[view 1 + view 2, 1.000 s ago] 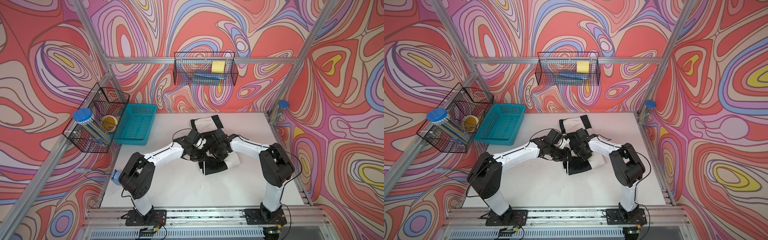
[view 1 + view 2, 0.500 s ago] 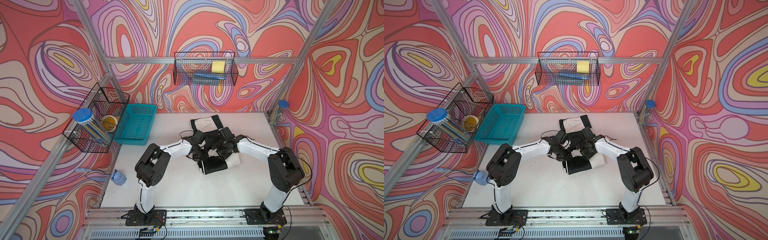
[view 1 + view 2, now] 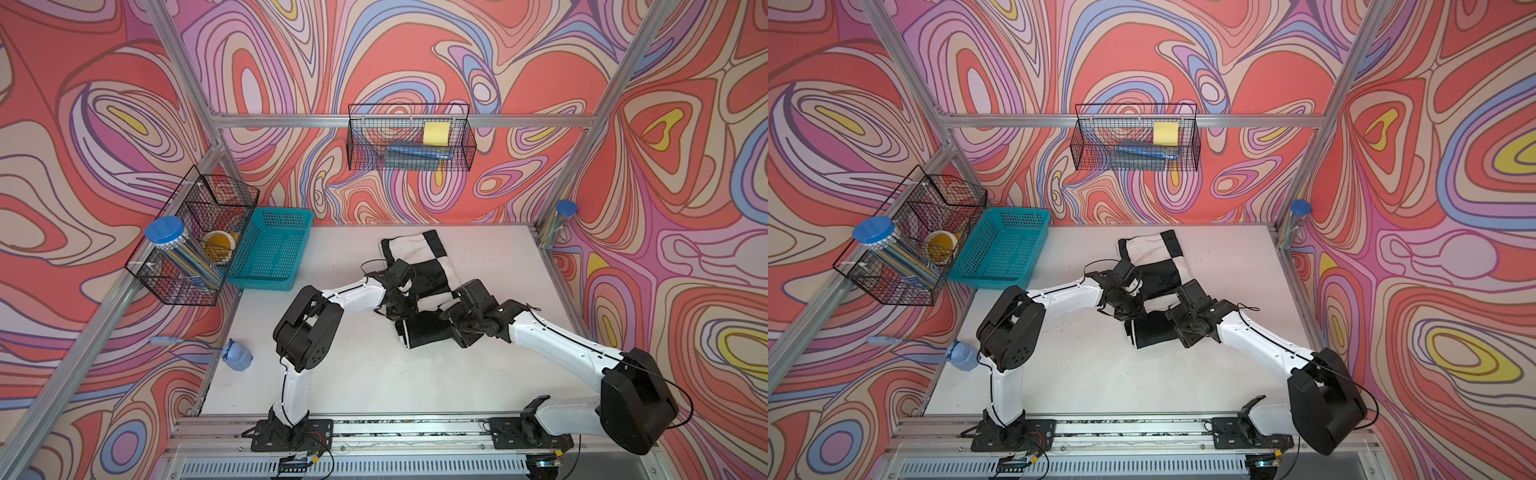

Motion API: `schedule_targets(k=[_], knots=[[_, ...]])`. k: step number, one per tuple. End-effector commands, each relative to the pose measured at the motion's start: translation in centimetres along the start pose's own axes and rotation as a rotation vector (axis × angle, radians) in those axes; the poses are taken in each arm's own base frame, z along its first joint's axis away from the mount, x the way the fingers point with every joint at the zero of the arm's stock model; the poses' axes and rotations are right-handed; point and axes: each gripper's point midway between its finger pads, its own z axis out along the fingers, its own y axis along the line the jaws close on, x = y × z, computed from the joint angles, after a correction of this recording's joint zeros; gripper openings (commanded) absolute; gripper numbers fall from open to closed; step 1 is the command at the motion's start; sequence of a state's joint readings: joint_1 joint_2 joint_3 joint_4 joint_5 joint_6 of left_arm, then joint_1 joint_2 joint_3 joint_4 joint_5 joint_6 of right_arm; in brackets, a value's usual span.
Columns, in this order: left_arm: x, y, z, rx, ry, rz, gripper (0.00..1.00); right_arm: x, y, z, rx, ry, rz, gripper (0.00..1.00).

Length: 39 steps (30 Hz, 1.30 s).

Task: Roll up the pillowcase
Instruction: Roll the pillowcase at the center of the board.

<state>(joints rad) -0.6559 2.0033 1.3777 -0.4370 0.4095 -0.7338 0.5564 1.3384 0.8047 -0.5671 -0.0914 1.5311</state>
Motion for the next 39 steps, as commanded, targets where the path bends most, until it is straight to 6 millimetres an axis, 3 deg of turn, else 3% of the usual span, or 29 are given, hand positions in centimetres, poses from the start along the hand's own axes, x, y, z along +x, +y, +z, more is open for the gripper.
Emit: schedule_targets(k=[1, 8, 13, 15, 18, 21, 26, 30, 33, 36, 39], knots=[[0.4, 0.9, 1.0, -0.039, 0.033, -0.012, 0.00, 0.0, 0.2, 0.4, -0.017, -0.034, 0.052, 0.69], [0.4, 0.5, 0.8, -0.022, 0.036, -0.023, 0.00, 1.5, 0.2, 4.9, -0.006, -0.019, 0.087, 0.71], [0.2, 0.1, 0.2, 0.011, 0.036, -0.045, 0.00, 2.2, -1.7, 7.7, 0.100, -0.084, 0.093, 0.69], [0.0, 0.0, -0.2, 0.027, 0.033, -0.052, 0.00, 1.5, -2.2, 7.3, 0.139, -0.156, 0.085, 0.60], [-0.1, -0.2, -1.3, 0.050, 0.018, -0.061, 0.00, 0.4, -3.4, 5.9, 0.163, -0.220, 0.094, 0.32], [-0.4, -0.4, -2.7, 0.066, -0.008, -0.059, 0.00, 0.0, -4.6, 4.0, 0.168, -0.237, 0.086, 0.21], [-0.7, -0.7, -4.5, 0.069, -0.041, -0.033, 0.00, 1.6, -6.9, 0.8, 0.244, -0.160, 0.035, 0.20], [-0.2, -0.8, -5.1, 0.078, -0.044, -0.018, 0.00, 3.2, -9.8, -3.3, 0.328, -0.073, 0.013, 0.25], [0.4, -0.9, -5.1, 0.093, -0.034, -0.013, 0.00, 3.5, -10.5, -5.9, 0.346, -0.045, -0.010, 0.27], [1.1, -1.6, -4.7, 0.113, -0.001, 0.004, 0.00, 3.1, -10.2, -6.1, 0.376, -0.030, -0.039, 0.31], [1.5, -2.3, -4.5, 0.125, 0.023, 0.020, 0.00, 2.9, -8.2, -4.8, 0.360, -0.009, -0.069, 0.33]])
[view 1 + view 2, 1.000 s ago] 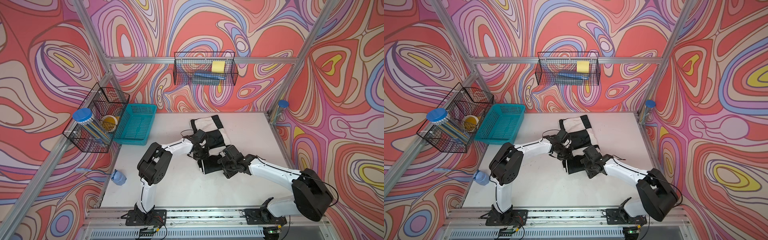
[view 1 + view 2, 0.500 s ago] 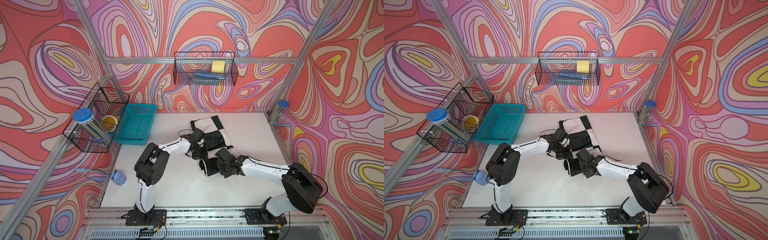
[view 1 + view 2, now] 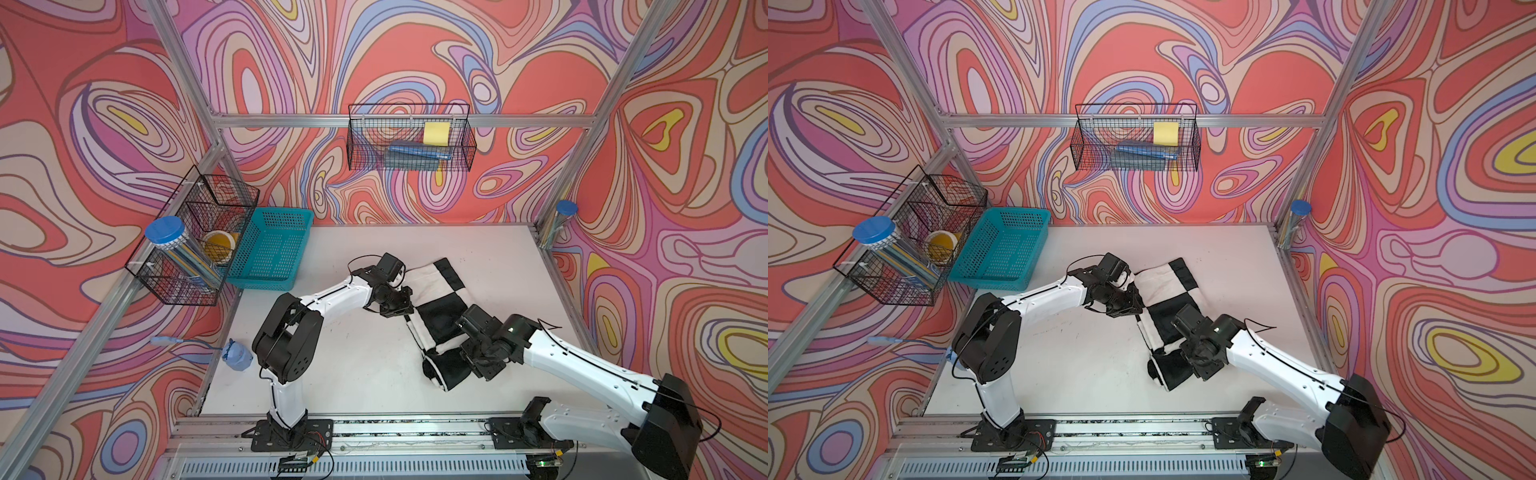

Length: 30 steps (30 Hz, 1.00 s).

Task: Roll up the pillowcase
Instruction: Roll the pillowcase at the center of the board.

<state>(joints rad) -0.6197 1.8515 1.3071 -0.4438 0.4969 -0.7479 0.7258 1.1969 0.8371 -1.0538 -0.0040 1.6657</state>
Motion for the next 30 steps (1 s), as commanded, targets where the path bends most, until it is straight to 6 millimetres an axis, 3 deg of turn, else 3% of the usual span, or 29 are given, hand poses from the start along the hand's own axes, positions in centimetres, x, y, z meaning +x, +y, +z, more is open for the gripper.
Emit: schedule_targets(k=[1, 11, 22, 26, 30], knots=[[1.0, -0.9, 0.1, 0.025, 0.044, 0.033, 0.00, -0.2, 1.4, 0.2, 0.030, 0.024, -0.072, 0.33], [2.1, -1.4, -1.2, 0.043, 0.065, 0.077, 0.00, -3.8, 9.0, 0.0, -0.032, 0.006, -0.162, 0.48], [1.9, -3.3, -5.1, 0.073, -0.034, 0.157, 0.00, -4.8, 18.2, 2.5, -0.173, 0.002, -0.235, 0.56], [2.4, -4.2, -4.7, 0.113, -0.004, 0.157, 0.00, -5.3, 18.4, 5.4, -0.131, 0.016, -0.200, 0.57], [3.1, -4.5, -3.0, 0.099, 0.032, 0.171, 0.00, -6.3, 17.8, 6.8, -0.160, 0.013, -0.145, 0.57]])
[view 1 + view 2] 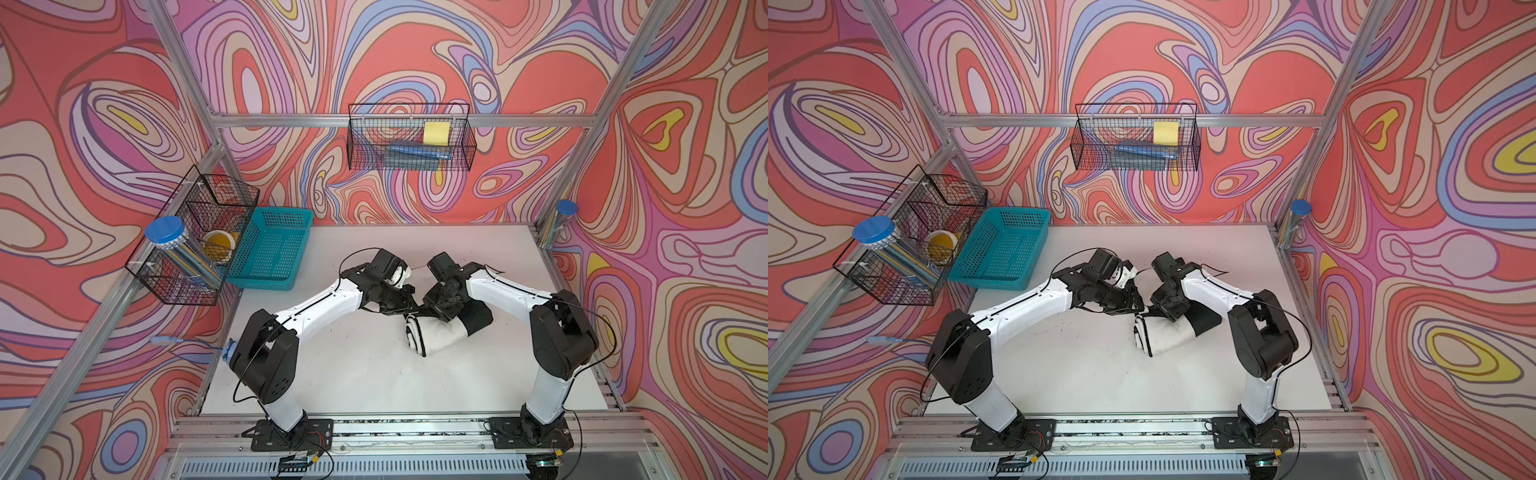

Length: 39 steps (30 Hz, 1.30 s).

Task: Roll up the pillowcase
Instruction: Roll the pillowcase at the center of the board.

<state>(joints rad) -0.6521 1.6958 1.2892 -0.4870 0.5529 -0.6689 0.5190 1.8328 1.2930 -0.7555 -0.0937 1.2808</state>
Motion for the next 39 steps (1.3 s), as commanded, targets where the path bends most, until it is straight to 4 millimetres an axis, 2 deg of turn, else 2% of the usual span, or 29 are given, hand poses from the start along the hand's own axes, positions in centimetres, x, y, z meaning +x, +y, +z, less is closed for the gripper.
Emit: schedule_targets(k=[1, 5, 10, 13, 15, 17, 20, 22, 26, 29, 32, 39], knots=[[1.1, -0.2, 2.0, -0.002, 0.060, 0.018, 0.00, -1.5, -0.4, 1.5, -0.037, -0.020, 0.050, 0.57], [1.5, 0.5, 4.1, -0.034, 0.094, -0.007, 0.00, -2.1, -0.2, 1.6, -0.063, -0.023, 0.072, 0.57], [1.0, 3.2, 6.0, -0.140, 0.087, -0.042, 0.00, -2.3, 0.8, 1.0, -0.117, -0.013, 0.093, 0.57], [0.5, 4.9, 6.6, -0.217, 0.069, -0.052, 0.00, -2.8, 1.7, -0.9, -0.165, -0.032, 0.084, 0.58], [0.2, 5.2, 7.0, -0.226, 0.065, -0.059, 0.00, -3.1, 2.5, -3.8, -0.212, -0.063, 0.071, 0.61], [0.2, 5.3, 7.4, -0.228, 0.078, -0.066, 0.00, -3.7, 2.0, -6.4, -0.231, -0.111, 0.091, 0.66], [0.3, 5.3, 7.7, -0.221, 0.086, -0.076, 0.00, -3.0, 0.8, -8.2, -0.268, -0.105, 0.120, 0.68], [0.3, 5.4, 7.7, -0.222, 0.086, -0.076, 0.00, -2.2, -1.1, -9.0, -0.245, -0.096, 0.130, 0.69], [0.2, 5.5, 7.8, -0.212, 0.095, -0.091, 0.00, 0.6, -5.6, -8.5, -0.209, -0.072, 0.169, 0.73], [0.0, 5.6, 7.8, -0.202, 0.099, -0.102, 0.00, 2.3, -8.3, -7.5, -0.233, -0.060, 0.215, 0.98], [0.0, 5.6, 7.8, -0.198, 0.100, -0.105, 0.00, 2.6, -9.4, -6.7, -0.246, -0.083, 0.231, 0.98], [0.3, 5.6, 8.0, -0.190, 0.113, -0.119, 0.00, 2.4, -9.1, -3.9, -0.263, -0.120, 0.260, 0.97]])
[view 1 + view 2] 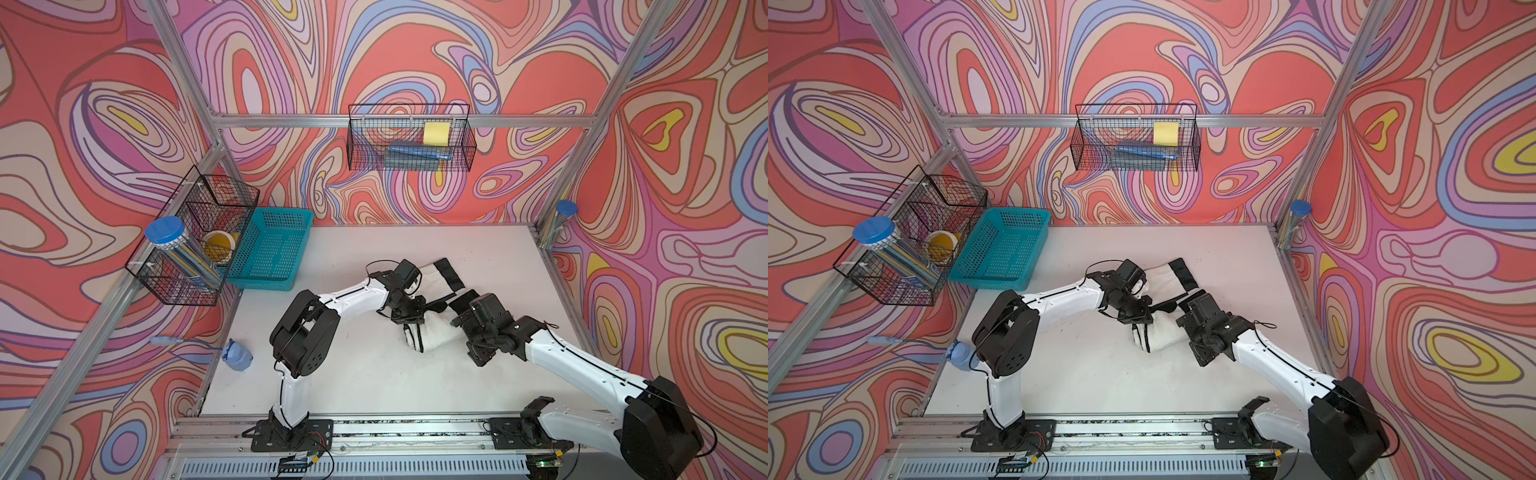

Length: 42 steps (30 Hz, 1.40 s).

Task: Roll up the pillowcase
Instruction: Roll the pillowcase at the center of the board.

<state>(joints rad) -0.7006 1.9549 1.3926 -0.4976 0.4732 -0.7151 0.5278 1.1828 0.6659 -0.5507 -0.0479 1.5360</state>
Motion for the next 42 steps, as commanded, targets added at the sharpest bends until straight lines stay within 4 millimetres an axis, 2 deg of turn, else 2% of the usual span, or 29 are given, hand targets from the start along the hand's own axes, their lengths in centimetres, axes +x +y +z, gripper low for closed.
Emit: schedule_targets(k=[1, 7, 9, 11, 12, 14, 16, 18, 20, 25, 28, 30, 32, 34, 37, 39, 42], knots=[[-0.2, 1.5, 0.9, -0.041, 0.013, -0.037, 0.00, -0.1, 0.9, 1.6, -0.056, -0.042, 0.028, 0.97], [-0.2, 1.1, 1.5, -0.017, 0.030, -0.050, 0.00, -0.1, 0.7, 4.6, -0.031, -0.062, 0.013, 0.93], [-0.1, 0.9, 1.7, -0.002, 0.044, -0.062, 0.00, -0.3, 1.1, 5.3, -0.016, -0.088, -0.014, 0.88], [-0.1, 0.7, 1.8, 0.012, 0.050, -0.066, 0.00, -0.6, 1.9, 5.8, -0.023, -0.103, -0.021, 0.78], [-0.2, 0.5, 1.7, 0.018, 0.049, -0.066, 0.00, -0.8, 1.9, 6.0, -0.013, -0.116, -0.016, 0.71], [-0.3, 0.3, 1.5, 0.031, 0.048, -0.065, 0.00, -1.1, 2.3, 6.1, -0.006, -0.138, -0.017, 0.49], [-0.4, 0.0, 1.0, 0.046, 0.045, -0.068, 0.00, -1.3, 2.1, 5.6, 0.039, -0.152, -0.021, 0.13], [-0.6, -0.1, 0.3, 0.058, 0.034, -0.069, 0.00, -1.2, 1.6, 5.1, 0.080, -0.145, -0.037, 0.01], [-0.9, -0.3, -0.6, 0.079, 0.022, -0.069, 0.00, -0.9, 0.7, 4.2, 0.121, -0.122, -0.047, 0.00], [-1.2, -0.4, -2.6, 0.060, -0.019, -0.012, 0.00, 0.8, -3.8, 0.0, 0.266, -0.032, -0.059, 0.00], [-0.8, 0.2, -2.4, 0.051, -0.012, -0.001, 0.00, 1.5, -6.5, -3.1, 0.334, 0.008, -0.048, 0.00], [-0.4, 0.4, -2.0, 0.056, 0.004, -0.002, 0.00, 1.8, -7.4, -5.0, 0.349, 0.023, -0.050, 0.00], [-0.3, 0.4, -1.8, 0.063, 0.009, -0.002, 0.00, 2.0, -7.6, -5.9, 0.352, 0.039, -0.058, 0.00], [-0.3, 0.3, -1.7, 0.068, 0.015, 0.003, 0.00, 2.5, -7.3, -5.5, 0.359, 0.075, -0.078, 0.00], [-0.4, 0.0, -1.5, 0.077, 0.035, 0.006, 0.00, 3.1, -6.1, -3.8, 0.385, 0.117, -0.108, 0.00], [-0.3, 0.0, -1.3, 0.078, 0.047, 0.006, 0.00, 3.0, -4.4, -2.7, 0.378, 0.118, -0.132, 0.00], [-0.2, 0.3, -0.9, 0.070, 0.053, 0.006, 0.00, 2.6, -2.4, -1.6, 0.390, 0.134, -0.178, 0.06]])
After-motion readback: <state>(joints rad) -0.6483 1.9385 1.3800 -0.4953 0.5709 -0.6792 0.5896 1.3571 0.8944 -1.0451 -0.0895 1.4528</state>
